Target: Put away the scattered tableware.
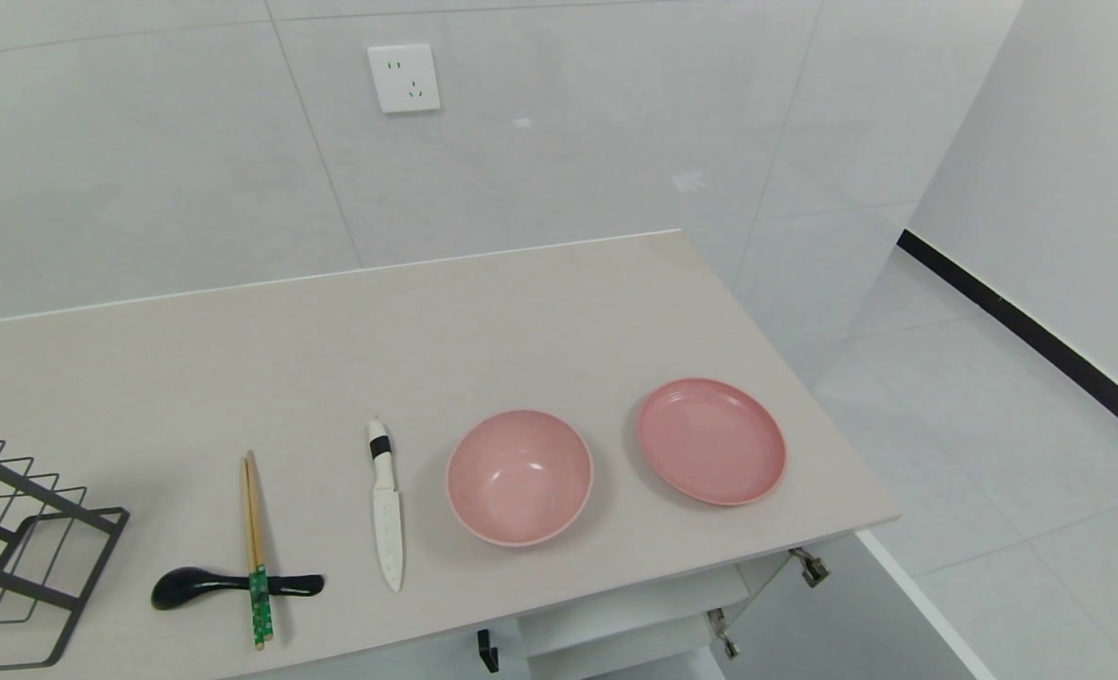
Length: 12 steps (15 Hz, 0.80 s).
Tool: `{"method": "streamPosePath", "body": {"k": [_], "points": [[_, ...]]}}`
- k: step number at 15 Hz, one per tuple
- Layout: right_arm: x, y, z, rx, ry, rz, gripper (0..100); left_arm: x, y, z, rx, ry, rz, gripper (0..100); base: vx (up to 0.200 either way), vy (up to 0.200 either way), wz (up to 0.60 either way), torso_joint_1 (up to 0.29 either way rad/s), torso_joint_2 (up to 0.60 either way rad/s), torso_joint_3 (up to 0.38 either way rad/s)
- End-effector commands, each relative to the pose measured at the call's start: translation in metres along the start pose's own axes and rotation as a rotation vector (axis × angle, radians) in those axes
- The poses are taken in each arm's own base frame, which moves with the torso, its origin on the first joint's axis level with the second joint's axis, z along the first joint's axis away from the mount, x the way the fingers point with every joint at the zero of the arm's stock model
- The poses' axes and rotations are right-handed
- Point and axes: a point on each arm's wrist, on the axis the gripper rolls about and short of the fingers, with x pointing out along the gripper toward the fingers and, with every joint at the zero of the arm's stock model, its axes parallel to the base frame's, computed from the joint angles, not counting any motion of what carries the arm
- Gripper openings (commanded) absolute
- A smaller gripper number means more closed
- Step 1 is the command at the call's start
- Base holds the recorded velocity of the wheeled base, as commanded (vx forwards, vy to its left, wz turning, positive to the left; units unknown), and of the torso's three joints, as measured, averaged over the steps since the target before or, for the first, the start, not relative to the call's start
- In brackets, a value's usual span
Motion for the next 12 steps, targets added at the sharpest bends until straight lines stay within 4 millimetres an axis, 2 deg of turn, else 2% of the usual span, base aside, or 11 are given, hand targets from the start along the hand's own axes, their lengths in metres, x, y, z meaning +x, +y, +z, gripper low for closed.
{"method": "streamPosePath", "body": {"k": [1,3,6,7,9,10,12], "points": [[-0.010,0.008,0.033,0.021,0.049,0.077,100,0.000,0.000,0.000,-0.001,0.001,-0.003,100,0.000,0.000,0.00,0.000,0.00,0.000],[0.002,0.006,0.044,0.052,0.130,0.149,100,0.000,0.000,0.000,-0.004,0.000,-0.002,100,0.000,0.000,0.00,0.000,0.00,0.000],[0.036,-0.006,0.041,0.085,0.261,0.150,100,0.000,0.000,0.000,-0.002,0.000,-0.003,100,0.000,0.000,0.00,0.000,0.00,0.000],[0.048,-0.011,0.032,0.089,0.312,0.150,100,0.000,0.000,0.000,-0.002,0.000,-0.003,100,0.000,0.000,0.00,0.000,0.00,0.000],[0.075,-0.022,-0.001,0.097,0.420,0.149,100,0.000,0.000,0.000,-0.004,0.000,-0.003,100,0.000,0.000,0.00,0.000,0.00,0.000],[0.080,-0.025,-0.020,0.104,0.463,0.148,100,0.000,0.000,0.000,-0.004,0.001,-0.003,100,0.000,0.000,0.00,0.000,0.00,0.000],[0.086,-0.028,-0.032,0.115,0.523,0.152,100,0.000,0.000,0.000,-0.004,0.001,-0.003,100,0.000,0.000,0.00,0.000,0.00,0.000]]}}
